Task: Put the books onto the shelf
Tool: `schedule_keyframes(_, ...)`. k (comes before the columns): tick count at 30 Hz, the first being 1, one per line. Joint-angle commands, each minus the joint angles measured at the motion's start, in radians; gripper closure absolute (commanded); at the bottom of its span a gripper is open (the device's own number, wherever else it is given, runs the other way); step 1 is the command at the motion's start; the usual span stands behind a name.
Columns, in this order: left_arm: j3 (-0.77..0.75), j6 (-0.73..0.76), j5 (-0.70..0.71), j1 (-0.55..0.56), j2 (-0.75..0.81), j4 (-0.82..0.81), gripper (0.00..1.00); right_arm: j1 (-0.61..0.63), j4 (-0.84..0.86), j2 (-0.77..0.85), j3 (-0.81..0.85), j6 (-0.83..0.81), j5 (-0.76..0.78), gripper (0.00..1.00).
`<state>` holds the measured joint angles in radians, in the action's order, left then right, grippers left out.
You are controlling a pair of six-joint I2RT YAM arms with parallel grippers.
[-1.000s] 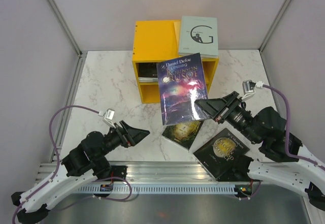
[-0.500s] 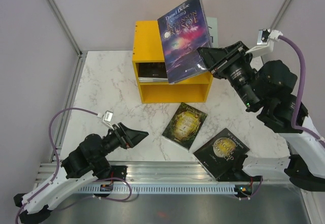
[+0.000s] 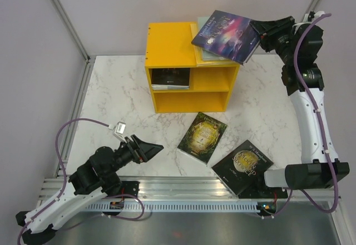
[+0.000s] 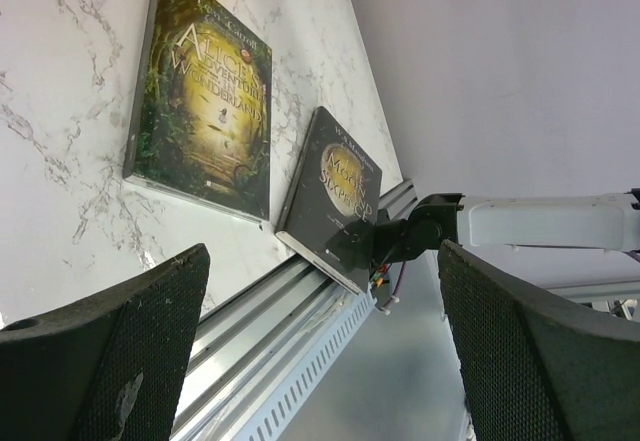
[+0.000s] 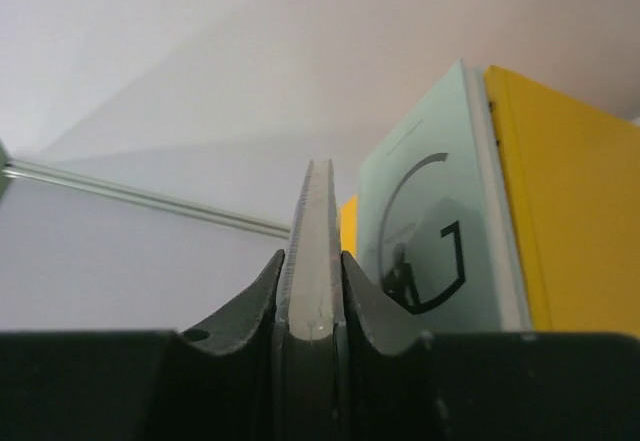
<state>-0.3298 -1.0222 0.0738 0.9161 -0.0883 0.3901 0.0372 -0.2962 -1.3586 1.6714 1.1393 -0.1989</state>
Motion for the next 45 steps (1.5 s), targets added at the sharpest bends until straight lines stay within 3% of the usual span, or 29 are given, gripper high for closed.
schedule_keyframes(1, 0.000, 0.040, 0.023, 0.000, -0.011, -0.019, 0.04, -0.020, 0.478, 0.049, -0.048, 0.351, -0.191, 1.00)
schedule_keyframes(4, -0.002, 0.043, 0.021, 0.000, -0.037, -0.028, 0.04, -0.030, 0.621, 0.049, -0.129, 0.505, -0.174, 1.00)
schedule_keyframes(6, 0.001, 0.045, 0.023, 0.000, -0.044, -0.033, 0.04, -0.033, 0.638, 0.070, -0.156, 0.517, -0.117, 1.00)
schedule_keyframes(15, 0.011, 0.040, 0.018, 0.000, -0.050, -0.048, 0.05, -0.033, 0.499, 0.148, -0.254, 0.491, 0.192, 1.00)
schedule_keyframes(32, 0.014, 0.030, -0.017, 0.000, -0.070, -0.083, 0.06, 0.228, 0.191, -0.031, -0.018, 0.317, 0.754, 1.00)
schedule_keyframes(45, 0.018, 0.024, -0.019, 0.000, -0.042, -0.066, 0.06, 0.259, 0.132, -0.043, -0.038, 0.292, 0.877, 1.00)
